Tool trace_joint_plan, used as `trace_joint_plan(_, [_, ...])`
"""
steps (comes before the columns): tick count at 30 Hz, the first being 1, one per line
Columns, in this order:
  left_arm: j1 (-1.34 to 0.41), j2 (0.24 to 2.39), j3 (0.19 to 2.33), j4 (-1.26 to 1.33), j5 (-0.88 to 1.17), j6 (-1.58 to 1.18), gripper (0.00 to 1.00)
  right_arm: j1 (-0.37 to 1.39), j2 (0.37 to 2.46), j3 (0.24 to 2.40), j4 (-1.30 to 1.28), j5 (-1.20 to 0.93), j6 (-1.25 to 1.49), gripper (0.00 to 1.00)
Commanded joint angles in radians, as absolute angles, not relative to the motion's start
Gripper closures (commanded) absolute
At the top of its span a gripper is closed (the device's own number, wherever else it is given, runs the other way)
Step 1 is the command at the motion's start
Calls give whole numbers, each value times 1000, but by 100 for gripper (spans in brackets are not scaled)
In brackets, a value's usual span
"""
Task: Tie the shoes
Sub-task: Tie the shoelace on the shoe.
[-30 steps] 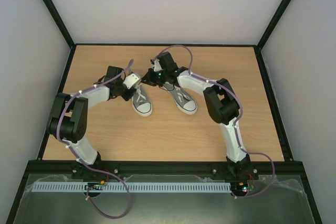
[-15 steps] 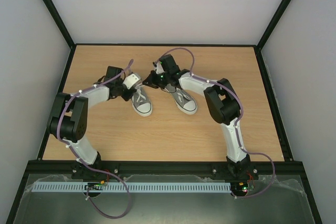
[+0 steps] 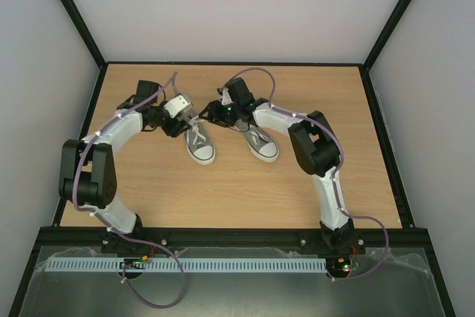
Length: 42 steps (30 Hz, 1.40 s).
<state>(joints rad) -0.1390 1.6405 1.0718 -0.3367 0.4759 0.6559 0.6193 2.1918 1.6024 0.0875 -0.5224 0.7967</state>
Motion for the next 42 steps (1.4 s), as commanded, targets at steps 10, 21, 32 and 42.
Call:
trace_joint_plan(10, [24,1650,1117,-535,527,700,41,603,2118,1673,-28,-536,677,47])
trace_joint_plan(21, [7,1795,1091,-463,517,731,34,628,2234,1740,-51,-558,719,49])
trace_joint_plan(32, [0,1845,1113,-395,557,729,81,637,2184,1633,-12,-572,727,83])
trace_joint_plan(42, [0,1860,1124,-351,551,670,98,637,2207,1587,-6,-564,732,91])
